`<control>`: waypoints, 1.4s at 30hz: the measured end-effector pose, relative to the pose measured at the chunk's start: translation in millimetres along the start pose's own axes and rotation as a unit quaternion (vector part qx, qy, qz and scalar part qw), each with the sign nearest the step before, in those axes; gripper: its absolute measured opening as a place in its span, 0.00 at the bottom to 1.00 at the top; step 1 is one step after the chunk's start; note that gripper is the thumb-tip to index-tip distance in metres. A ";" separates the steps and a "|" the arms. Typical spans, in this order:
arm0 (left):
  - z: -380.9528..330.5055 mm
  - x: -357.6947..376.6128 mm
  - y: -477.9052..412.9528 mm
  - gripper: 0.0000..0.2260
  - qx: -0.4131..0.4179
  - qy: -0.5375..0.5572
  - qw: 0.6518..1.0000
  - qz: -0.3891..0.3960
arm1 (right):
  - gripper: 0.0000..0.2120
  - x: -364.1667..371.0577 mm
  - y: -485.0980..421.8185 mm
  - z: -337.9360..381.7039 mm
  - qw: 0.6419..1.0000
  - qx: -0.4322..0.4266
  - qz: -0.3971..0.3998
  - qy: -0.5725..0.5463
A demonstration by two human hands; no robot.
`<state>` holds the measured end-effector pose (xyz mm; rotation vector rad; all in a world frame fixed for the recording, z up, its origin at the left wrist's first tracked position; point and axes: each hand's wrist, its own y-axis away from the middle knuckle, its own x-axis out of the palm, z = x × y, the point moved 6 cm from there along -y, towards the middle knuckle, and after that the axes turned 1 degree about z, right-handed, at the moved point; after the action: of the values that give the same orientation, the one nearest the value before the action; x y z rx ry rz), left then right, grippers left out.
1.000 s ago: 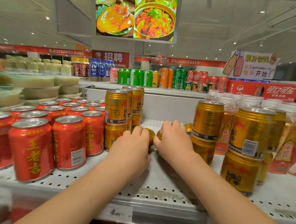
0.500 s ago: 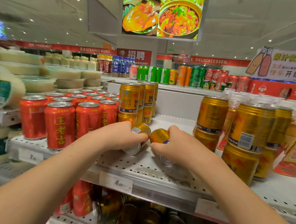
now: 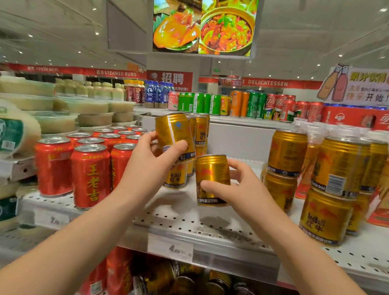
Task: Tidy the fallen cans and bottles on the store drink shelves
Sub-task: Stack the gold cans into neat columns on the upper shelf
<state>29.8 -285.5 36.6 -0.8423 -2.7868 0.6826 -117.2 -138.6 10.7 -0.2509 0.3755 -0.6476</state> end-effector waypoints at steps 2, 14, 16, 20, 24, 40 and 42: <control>-4.6 -4.0 -3.6 0.26 0.013 0.002 1.000 0.013 | 0.40 8.5 -1.3 1.1 1.000 -0.006 -0.019 -0.014; 9.5 -6.4 -25.3 0.23 0.029 0.034 0.991 0.128 | 0.33 81.1 1.2 -10.2 0.999 -0.026 -0.042 -0.017; 11.3 -5.3 -26.7 0.24 0.026 0.022 0.989 0.145 | 0.32 80.8 2.9 -10.5 0.998 -0.020 -0.054 0.011; 9.8 -4.1 -24.1 0.26 0.042 -0.039 0.982 0.183 | 0.33 76.8 4.6 -14.1 0.993 -0.004 -0.084 0.078; 10.3 -2.4 -18.6 0.26 0.054 -0.073 0.976 0.196 | 0.32 76.6 5.0 -15.4 0.990 -0.002 -0.100 0.103; 38.4 75.1 -47.0 0.26 0.072 -0.186 0.963 0.182 | 0.26 22.9 -36.4 -21.6 0.932 0.064 -0.161 0.320; 42.4 86.3 -53.8 0.27 0.069 -0.191 0.962 0.180 | 0.25 14.8 -35.7 -25.0 0.924 0.069 -0.166 0.339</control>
<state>-79.6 -293.4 25.2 -1.3325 -2.8844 1.1992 -135.9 -178.1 -3.6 0.0590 0.9618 -1.0900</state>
